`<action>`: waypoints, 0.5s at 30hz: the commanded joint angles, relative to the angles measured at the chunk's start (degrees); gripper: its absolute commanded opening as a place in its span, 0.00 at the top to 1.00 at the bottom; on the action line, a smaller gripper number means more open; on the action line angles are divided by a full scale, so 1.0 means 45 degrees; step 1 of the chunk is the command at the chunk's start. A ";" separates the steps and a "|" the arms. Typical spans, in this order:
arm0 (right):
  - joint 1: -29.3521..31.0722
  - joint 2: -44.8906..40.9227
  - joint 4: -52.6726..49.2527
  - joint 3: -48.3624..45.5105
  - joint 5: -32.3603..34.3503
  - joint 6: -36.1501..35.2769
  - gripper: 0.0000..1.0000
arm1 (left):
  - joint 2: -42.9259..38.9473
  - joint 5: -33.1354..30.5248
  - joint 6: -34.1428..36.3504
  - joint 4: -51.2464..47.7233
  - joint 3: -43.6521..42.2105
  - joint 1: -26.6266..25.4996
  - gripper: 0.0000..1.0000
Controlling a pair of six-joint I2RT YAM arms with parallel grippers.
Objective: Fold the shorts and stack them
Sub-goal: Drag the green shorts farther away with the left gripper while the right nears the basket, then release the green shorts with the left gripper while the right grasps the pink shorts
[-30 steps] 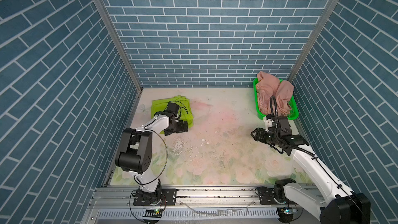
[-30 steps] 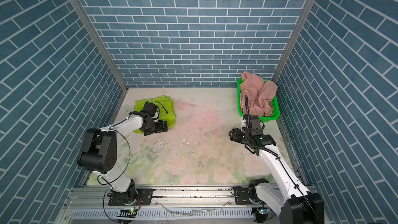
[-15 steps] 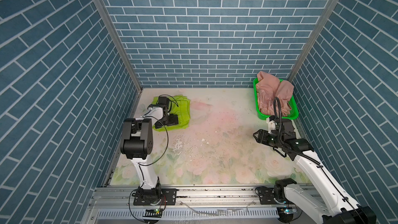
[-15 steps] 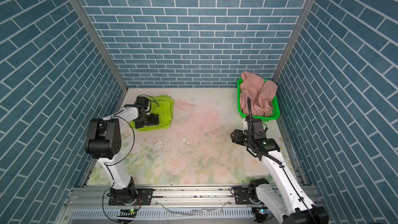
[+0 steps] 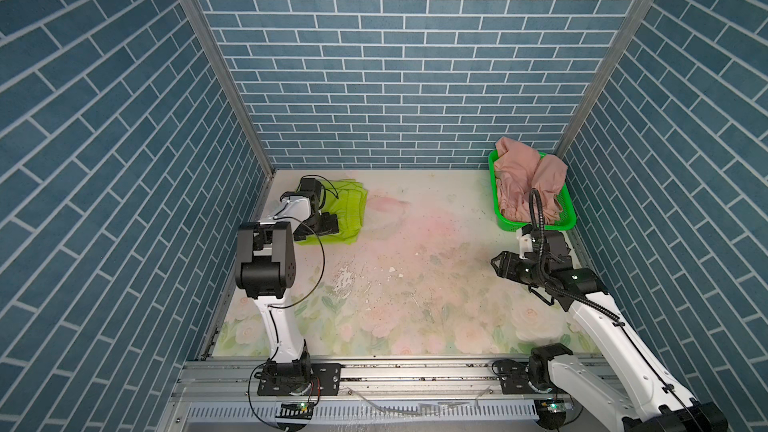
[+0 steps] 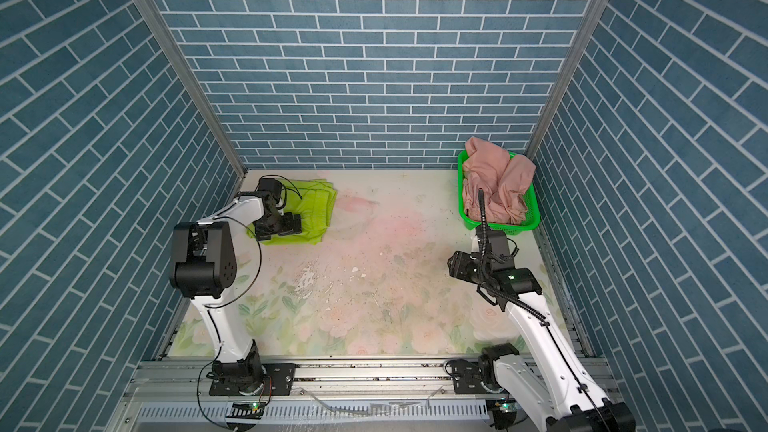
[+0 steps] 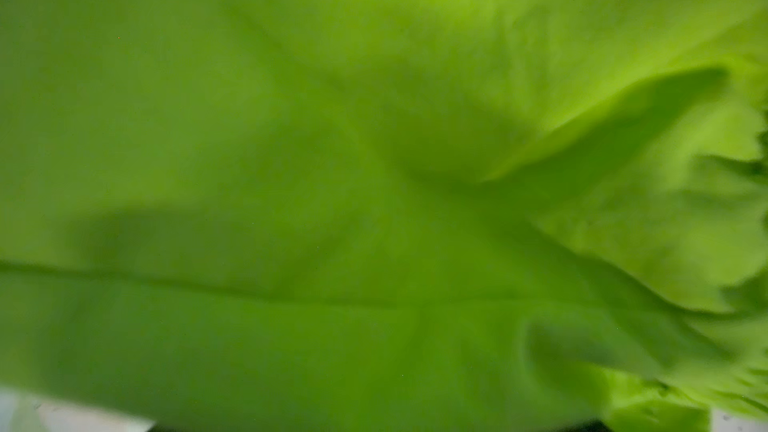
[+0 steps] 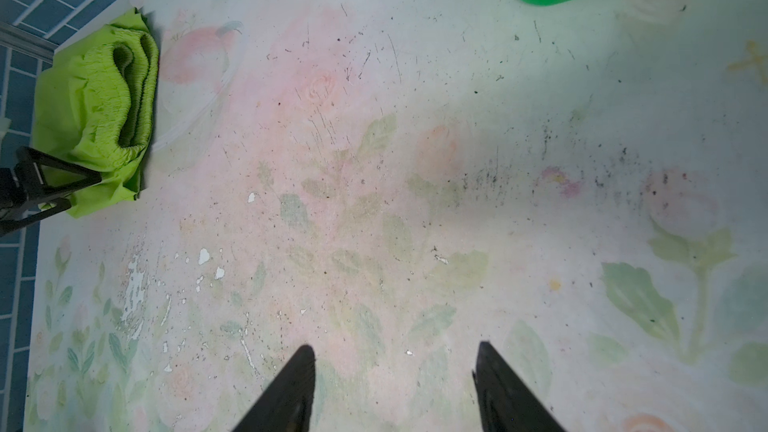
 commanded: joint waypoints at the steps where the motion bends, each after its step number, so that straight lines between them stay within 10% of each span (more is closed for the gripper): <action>1: -0.0025 0.0050 0.0180 0.0058 -0.0354 0.0245 0.38 | -0.1899 -0.0209 -0.0363 -0.0726 -0.0544 -0.0711 0.00; 15: -0.0025 0.1269 0.0370 0.1189 0.0487 -0.1034 0.37 | 0.1747 -0.2186 0.1022 -0.2008 0.3686 -0.3762 0.00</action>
